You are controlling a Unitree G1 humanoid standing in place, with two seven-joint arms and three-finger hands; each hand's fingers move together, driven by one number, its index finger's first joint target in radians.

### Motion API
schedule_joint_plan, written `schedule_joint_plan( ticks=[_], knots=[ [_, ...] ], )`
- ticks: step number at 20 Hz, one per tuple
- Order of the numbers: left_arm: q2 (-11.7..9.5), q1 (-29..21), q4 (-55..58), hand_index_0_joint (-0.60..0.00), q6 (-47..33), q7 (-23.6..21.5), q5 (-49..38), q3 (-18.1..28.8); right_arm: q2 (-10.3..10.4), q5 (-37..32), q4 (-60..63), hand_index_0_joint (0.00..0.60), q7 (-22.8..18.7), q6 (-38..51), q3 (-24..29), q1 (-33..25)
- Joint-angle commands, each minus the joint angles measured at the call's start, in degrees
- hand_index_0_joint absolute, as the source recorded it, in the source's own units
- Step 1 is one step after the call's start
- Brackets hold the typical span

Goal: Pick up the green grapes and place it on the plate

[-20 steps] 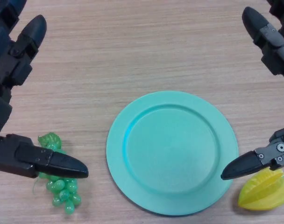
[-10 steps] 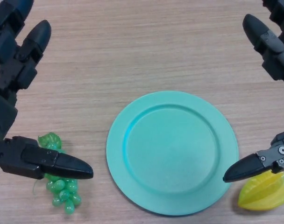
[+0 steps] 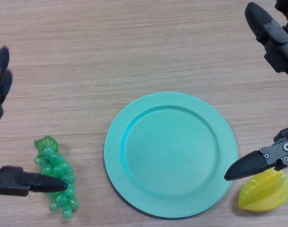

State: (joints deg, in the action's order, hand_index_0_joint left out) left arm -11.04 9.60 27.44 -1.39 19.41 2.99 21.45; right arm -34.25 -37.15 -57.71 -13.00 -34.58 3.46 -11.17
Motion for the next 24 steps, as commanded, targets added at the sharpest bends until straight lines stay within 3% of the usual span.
schedule_joint_plan(
  ticks=[1,4,7,13,20,21,24],
  knots=[
    [-0.87,1.48,-0.72,0.0,-11.47,-4.18,2.97,2.97,-1.29,2.6,-2.29,0.0,-0.2,4.25,3.12,-3.25],
    [0.03,6.28,-6.81,0.0,-16.57,-7.36,8.93,0.65,-0.68,2.91,-2.29,0.0,-0.24,3.26,1.88,-4.53],
    [0.13,6.98,-12.04,0.0,-18.3,-8.27,10.16,0.63,-1.02,2.72,-2.29,0.0,-0.58,2.18,1.13,-5.86],
    [-1.2,3.32,-19.86,0.0,-16.93,-10.57,10.5,-2.32,-1.71,2.92,-2.29,0.0,-2.27,3.1,-1.17,-6.29],
    [-3.08,-0.95,-27.8,0.0,-13.46,-20.44,11.4,-7.74,-4.84,0.48,-2.29,0.0,-4.62,6.15,0.36,-4.16],
    [-3.11,-0.94,-27.91,-0.05,-13.46,-20.68,11.61,-7.87,-4.88,0.44,-2.29,0.0,-4.65,6.15,0.44,-4.14],
    [-3.22,0.6,-28.22,-0.45,-13.77,-20.29,10.32,-8.78,-4.93,0.49,-2.29,0.0,-4.69,6.46,0.85,-3.45]
  ],
)
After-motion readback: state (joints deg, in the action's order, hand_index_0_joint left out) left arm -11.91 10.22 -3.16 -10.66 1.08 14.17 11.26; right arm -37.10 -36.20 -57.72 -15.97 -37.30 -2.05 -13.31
